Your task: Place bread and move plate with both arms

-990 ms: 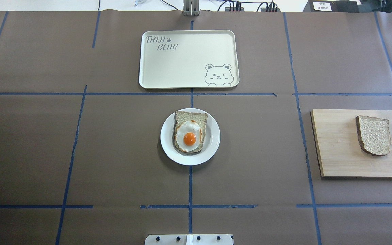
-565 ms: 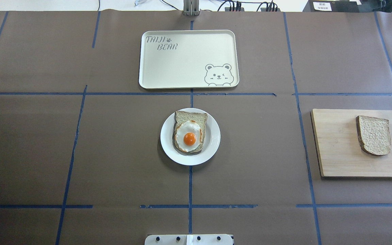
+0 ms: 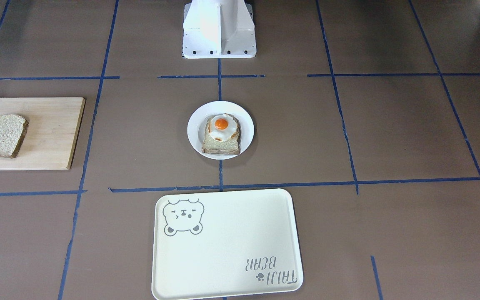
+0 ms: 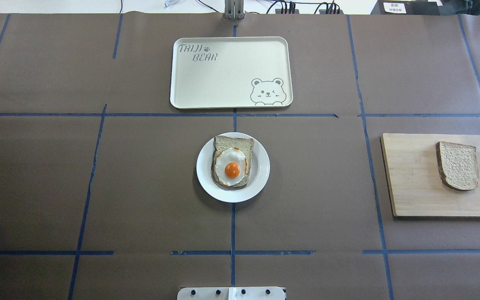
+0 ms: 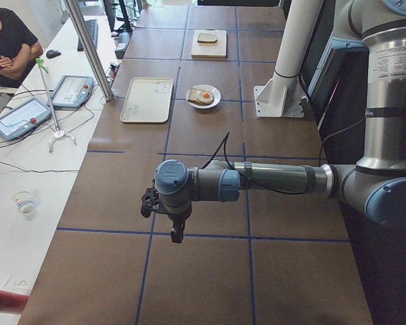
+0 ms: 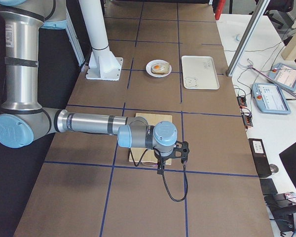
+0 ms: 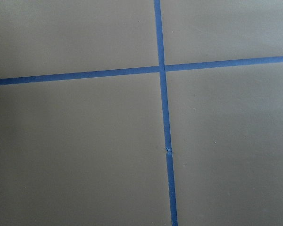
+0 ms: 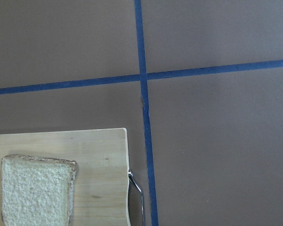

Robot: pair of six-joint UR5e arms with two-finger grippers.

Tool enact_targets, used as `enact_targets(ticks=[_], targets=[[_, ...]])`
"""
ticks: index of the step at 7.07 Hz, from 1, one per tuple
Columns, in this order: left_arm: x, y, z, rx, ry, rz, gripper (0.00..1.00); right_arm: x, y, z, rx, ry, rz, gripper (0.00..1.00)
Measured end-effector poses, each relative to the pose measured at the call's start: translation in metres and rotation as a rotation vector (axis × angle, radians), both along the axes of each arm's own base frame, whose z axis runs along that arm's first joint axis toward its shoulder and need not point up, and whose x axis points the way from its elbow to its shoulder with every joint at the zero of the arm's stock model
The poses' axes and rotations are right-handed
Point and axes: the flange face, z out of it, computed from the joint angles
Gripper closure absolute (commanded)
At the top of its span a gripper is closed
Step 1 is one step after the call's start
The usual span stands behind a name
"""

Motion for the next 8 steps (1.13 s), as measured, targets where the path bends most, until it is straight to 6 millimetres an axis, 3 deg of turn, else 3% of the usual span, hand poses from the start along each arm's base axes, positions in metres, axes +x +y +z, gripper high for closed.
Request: enact_targets(ticks=[2,5,8], targets=[[0.0,0.0,-0.001,0.0,0.001,-0.001,0.0,0.0,-0.005,-0.004,0.009,0.003,0.0,0.0],[0.0,0.001,-0.001,-0.001,0.001,-0.001,0.0,0.0,-0.029,-0.027,0.054,0.004,0.003,0.0],[0.0,0.001,-0.001,0.001,0.001,-0.001,0.0,-0.011,-0.028,-0.033,0.069,0.0,-0.002,0.01]])
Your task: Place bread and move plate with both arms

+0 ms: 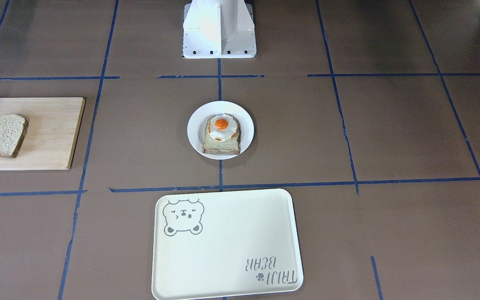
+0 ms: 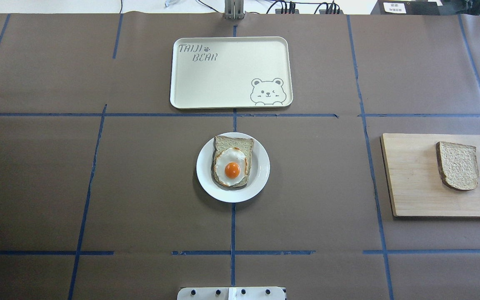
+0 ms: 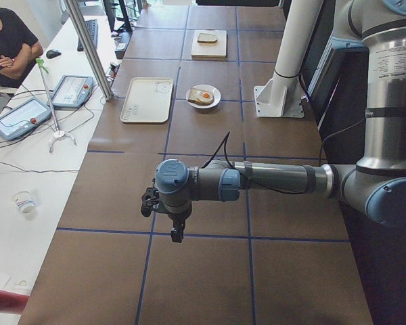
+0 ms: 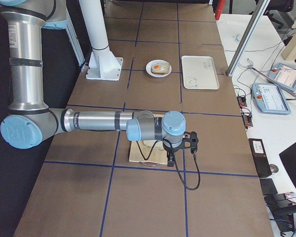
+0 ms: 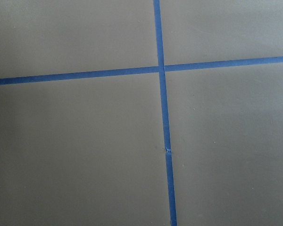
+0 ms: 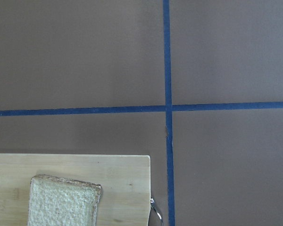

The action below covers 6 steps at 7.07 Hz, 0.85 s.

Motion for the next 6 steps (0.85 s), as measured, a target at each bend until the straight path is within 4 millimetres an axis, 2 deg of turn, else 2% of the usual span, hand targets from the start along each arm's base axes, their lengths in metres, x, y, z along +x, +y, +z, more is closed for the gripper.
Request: enact_targets(ticks=[2,4,6], targets=[[0.0,0.0,0.0,0.0,0.0,0.0,0.0,-0.026,0.015,0.006,-0.005,-0.013,0.043,0.02],[0.0,0.001,0.0,0.001,0.0,0.0,0.0,-0.074,0.03,0.007,-0.019,-0.041,0.101,0.01],[0.0,0.0,0.0,0.005,0.0,0.0,0.0,-0.109,0.037,0.004,-0.032,-0.058,0.097,0.01]])
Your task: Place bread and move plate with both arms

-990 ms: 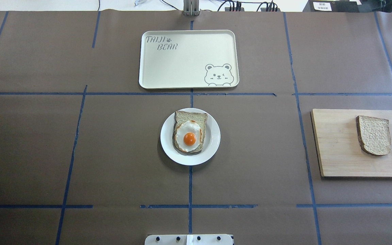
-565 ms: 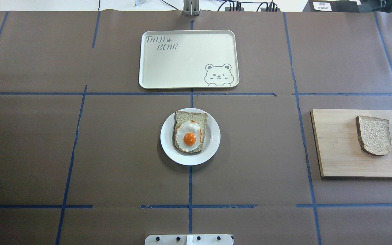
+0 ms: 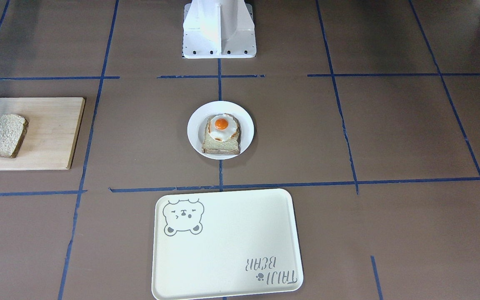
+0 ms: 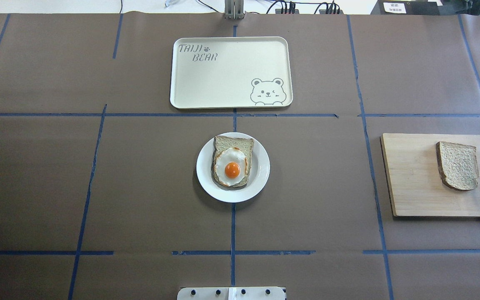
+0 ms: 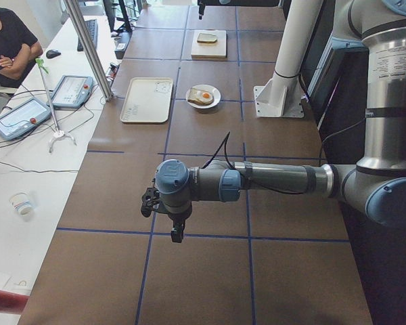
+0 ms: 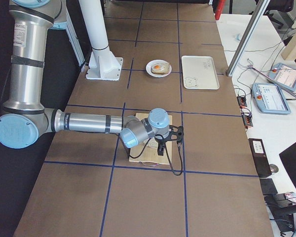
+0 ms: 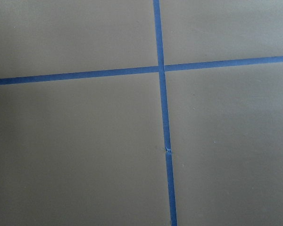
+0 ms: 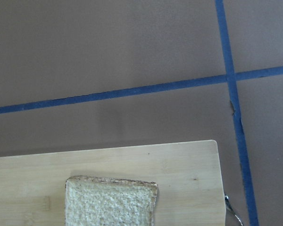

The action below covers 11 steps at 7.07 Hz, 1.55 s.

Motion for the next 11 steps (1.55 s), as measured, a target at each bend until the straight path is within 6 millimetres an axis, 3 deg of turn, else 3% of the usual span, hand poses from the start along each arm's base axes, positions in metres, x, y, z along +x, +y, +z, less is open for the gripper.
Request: enact_targets(ticks=[4,8,10,11], targets=[[0.0,0.0,0.0,0.002,0.0,0.0,0.0,-0.067,0.013,0.006,-0.054,0.048,-0.057,0.01],[0.0,0.0,0.0,0.009,-0.001,0.003,0.0,-0.093,0.019,0.032,-0.092,0.075,-0.113,0.02],[0.0,0.0,-0.001,0.016,-0.002,0.005,0.0,-0.095,0.019,0.038,-0.104,0.08,-0.117,0.19],[-0.001,0.0,-0.001,0.018,-0.001,0.005,0.0,-0.096,0.019,0.04,-0.109,0.082,-0.116,0.34]])
